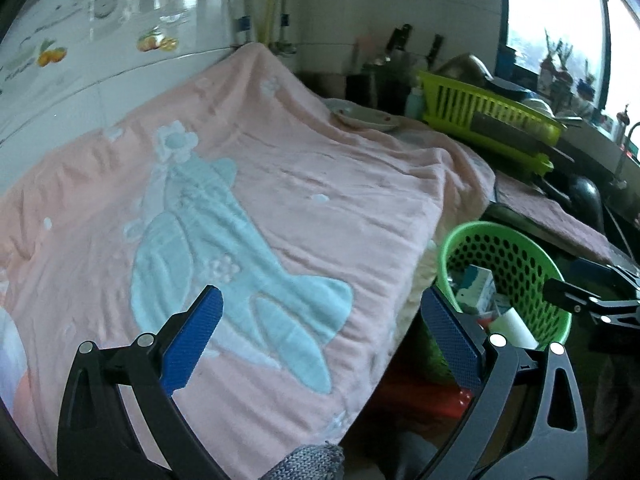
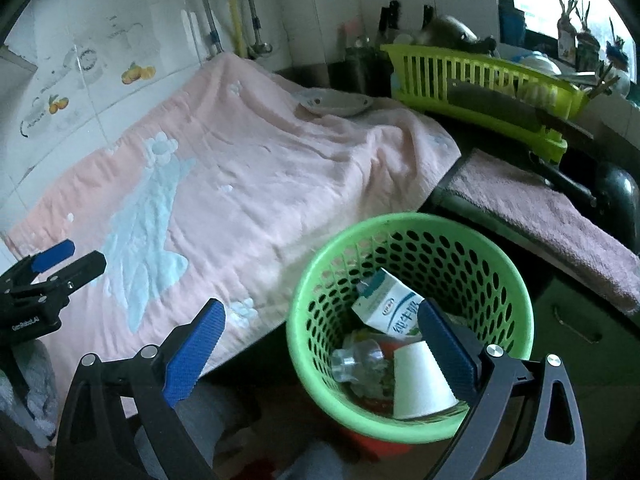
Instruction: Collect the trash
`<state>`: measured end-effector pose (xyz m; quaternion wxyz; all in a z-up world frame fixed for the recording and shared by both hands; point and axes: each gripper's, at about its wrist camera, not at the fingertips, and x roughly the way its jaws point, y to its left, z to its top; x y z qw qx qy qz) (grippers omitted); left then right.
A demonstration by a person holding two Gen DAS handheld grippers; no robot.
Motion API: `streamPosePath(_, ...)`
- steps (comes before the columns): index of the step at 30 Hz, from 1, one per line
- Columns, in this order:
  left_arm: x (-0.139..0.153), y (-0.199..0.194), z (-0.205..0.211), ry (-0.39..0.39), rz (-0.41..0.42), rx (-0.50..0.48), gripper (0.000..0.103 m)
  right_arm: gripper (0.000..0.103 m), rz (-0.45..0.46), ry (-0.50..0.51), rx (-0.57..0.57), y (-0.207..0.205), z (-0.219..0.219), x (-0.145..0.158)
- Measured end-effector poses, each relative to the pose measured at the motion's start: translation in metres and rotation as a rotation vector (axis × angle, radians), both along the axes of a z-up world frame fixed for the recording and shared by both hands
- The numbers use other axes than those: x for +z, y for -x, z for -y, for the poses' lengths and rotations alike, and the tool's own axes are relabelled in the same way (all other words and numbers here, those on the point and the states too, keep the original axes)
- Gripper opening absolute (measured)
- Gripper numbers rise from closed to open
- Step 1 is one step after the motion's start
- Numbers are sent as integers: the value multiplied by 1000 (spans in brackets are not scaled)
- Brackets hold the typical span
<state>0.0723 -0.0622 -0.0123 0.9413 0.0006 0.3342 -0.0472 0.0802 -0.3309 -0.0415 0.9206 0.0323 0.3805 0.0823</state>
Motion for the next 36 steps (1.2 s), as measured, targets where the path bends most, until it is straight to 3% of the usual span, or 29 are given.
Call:
streamPosePath(14,1,19,-22,24,19,58,98,94,98,54,27,22,-29,8)
streamPosePath(36,2,37,-27,7,48,120,98,94,130,69,5,36,-29,8)
